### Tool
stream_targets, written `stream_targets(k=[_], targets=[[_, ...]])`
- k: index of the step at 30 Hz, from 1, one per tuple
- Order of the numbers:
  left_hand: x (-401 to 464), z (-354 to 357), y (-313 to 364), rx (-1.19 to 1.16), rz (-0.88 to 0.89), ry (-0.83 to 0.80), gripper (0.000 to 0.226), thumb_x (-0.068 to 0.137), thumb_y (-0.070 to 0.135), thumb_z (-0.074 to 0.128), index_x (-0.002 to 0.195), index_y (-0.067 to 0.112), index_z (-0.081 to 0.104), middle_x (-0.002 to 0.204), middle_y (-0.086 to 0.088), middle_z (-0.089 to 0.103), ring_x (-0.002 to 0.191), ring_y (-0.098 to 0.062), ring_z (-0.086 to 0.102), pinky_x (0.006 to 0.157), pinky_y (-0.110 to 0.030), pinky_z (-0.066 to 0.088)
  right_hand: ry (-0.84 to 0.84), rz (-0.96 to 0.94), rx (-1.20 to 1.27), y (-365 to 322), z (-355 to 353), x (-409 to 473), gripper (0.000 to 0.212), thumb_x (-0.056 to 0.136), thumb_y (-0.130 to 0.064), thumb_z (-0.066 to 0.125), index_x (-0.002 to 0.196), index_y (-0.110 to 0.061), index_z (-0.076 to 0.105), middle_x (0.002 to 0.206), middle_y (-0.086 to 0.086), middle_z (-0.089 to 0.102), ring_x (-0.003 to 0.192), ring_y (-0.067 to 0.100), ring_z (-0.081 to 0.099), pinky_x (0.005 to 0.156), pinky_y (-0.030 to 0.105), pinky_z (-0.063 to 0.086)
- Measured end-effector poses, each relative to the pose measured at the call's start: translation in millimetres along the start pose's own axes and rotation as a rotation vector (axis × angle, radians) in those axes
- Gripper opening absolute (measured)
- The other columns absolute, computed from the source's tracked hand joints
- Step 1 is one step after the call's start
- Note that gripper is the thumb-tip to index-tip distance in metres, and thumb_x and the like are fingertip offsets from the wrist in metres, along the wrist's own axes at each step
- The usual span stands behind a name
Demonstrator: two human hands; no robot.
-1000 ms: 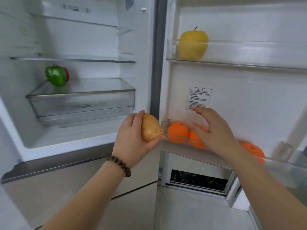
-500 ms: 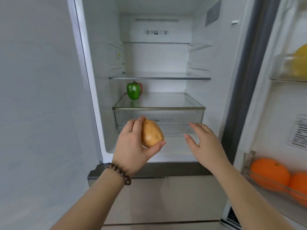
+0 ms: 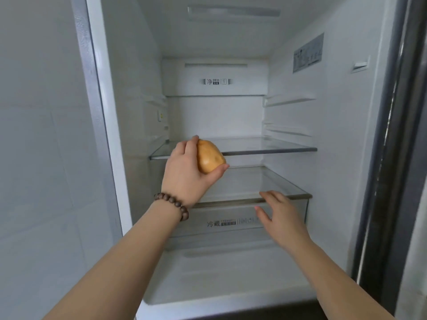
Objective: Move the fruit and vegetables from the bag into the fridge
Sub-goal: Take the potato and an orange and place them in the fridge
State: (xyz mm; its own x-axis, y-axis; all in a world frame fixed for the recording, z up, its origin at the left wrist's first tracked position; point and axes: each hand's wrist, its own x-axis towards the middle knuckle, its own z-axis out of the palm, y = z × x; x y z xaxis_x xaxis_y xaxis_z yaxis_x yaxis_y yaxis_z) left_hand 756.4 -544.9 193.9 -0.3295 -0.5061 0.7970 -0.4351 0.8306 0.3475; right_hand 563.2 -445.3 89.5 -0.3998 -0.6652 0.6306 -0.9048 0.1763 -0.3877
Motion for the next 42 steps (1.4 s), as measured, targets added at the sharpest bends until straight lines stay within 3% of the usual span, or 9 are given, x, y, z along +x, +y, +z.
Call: stream_targets(k=[7, 11, 14, 19, 23, 27, 35, 40, 42], targets=[[51.7, 26.9, -0.5, -0.072, 0.029, 0.013, 0.091, 0.068, 0.061, 0.068, 0.139, 0.015, 0.035, 0.133, -0.005, 0.045, 0.123, -0.021, 0.044, 0.103, -0.032, 0.036, 0.137, -0.014, -0.063, 19.0, 42.3, 17.1, 0.041, 0.085, -0.041, 0.045, 0.102, -0.011, 0.068, 0.100, 0.006, 0.063, 0.094, 0.029, 0.057, 0.085, 0.037, 0.050], [93.4, 41.9, 8.5, -0.044, 0.058, -0.188, 0.090, 0.066, 0.060, 0.071, 0.137, 0.016, 0.037, 0.130, -0.005, 0.046, 0.117, -0.020, 0.047, 0.097, -0.029, 0.037, 0.215, -0.061, -0.087, 23.0, 45.8, 20.0, 0.036, 0.086, -0.043, 0.046, 0.094, -0.016, 0.067, 0.089, -0.001, 0.060, 0.084, 0.022, 0.055, 0.076, 0.032, 0.048], [129.7, 58.8, 9.0, -0.014, 0.049, -0.347, 0.089, 0.064, 0.059, 0.074, 0.135, 0.017, 0.039, 0.125, -0.006, 0.046, 0.112, -0.022, 0.050, 0.093, -0.027, 0.036, 0.228, -0.103, -0.085, 28.2, 48.7, 20.9, 0.036, 0.087, -0.045, 0.046, 0.095, -0.018, 0.068, 0.089, -0.003, 0.060, 0.084, 0.019, 0.055, 0.077, 0.029, 0.046], [174.6, 88.6, -8.4, 0.039, 0.033, -0.580, 0.087, 0.065, 0.050, 0.078, 0.138, 0.019, 0.040, 0.132, -0.007, 0.045, 0.116, -0.023, 0.050, 0.100, -0.034, 0.040, 0.304, -0.151, -0.064, 39.9, 56.4, 22.3, 0.033, 0.088, -0.043, 0.048, 0.099, -0.020, 0.069, 0.093, -0.004, 0.062, 0.091, 0.015, 0.051, 0.090, 0.031, 0.043], [199.3, 103.2, -22.8, -0.022, -0.015, -0.692, 0.077, 0.066, 0.043, 0.080, 0.129, 0.020, 0.044, 0.132, 0.000, 0.050, 0.113, -0.018, 0.053, 0.099, -0.036, 0.045, 0.372, -0.174, -0.065, 43.4, 65.1, 22.7, 0.034, 0.088, -0.042, 0.047, 0.099, -0.019, 0.069, 0.094, -0.002, 0.063, 0.093, 0.015, 0.055, 0.099, 0.036, 0.040], [221.2, 115.1, -22.5, 0.038, -0.003, -0.805, 0.076, 0.068, 0.047, 0.077, 0.133, 0.020, 0.046, 0.136, 0.005, 0.049, 0.122, -0.014, 0.048, 0.107, -0.035, 0.037, 0.450, -0.220, -0.054, 49.5, 73.4, 25.7, 0.032, 0.090, -0.041, 0.047, 0.098, -0.019, 0.069, 0.093, 0.000, 0.063, 0.090, 0.018, 0.060, 0.098, 0.037, 0.039], [253.1, 148.7, -11.6, 0.178, 0.005, -0.903, 0.086, 0.071, 0.053, 0.073, 0.142, 0.020, 0.037, 0.146, 0.002, 0.040, 0.133, -0.017, 0.038, 0.113, -0.039, 0.028, 0.575, -0.339, -0.119, 60.4, 83.9, 33.5, 0.033, 0.090, -0.042, 0.047, 0.092, -0.020, 0.072, 0.089, 0.003, 0.068, 0.095, 0.015, 0.054, 0.094, 0.037, 0.041], [274.2, 185.0, -13.4, 0.163, -0.047, -0.898, 0.125, 0.032, 0.082, 0.070, 0.141, 0.030, 0.037, 0.139, 0.005, 0.045, 0.115, -0.016, 0.053, 0.097, -0.042, 0.048, 0.593, -0.353, -0.130, 65.2, 88.2, 37.2, 0.031, 0.090, -0.043, 0.047, 0.092, -0.023, 0.071, 0.089, 0.001, 0.068, 0.095, 0.013, 0.056, 0.094, 0.036, 0.042], [277.1, 196.9, -12.3, 0.228, -0.004, -0.888, 0.115, 0.040, 0.085, 0.060, 0.137, 0.026, 0.041, 0.131, 0.003, 0.050, 0.101, -0.016, 0.057, 0.093, -0.039, 0.049, 0.604, -0.353, -0.130, 65.9, 89.3, 38.2, 0.031, 0.090, -0.044, 0.047, 0.090, -0.024, 0.070, 0.088, 0.001, 0.068, 0.094, 0.013, 0.056, 0.094, 0.035, 0.042]])
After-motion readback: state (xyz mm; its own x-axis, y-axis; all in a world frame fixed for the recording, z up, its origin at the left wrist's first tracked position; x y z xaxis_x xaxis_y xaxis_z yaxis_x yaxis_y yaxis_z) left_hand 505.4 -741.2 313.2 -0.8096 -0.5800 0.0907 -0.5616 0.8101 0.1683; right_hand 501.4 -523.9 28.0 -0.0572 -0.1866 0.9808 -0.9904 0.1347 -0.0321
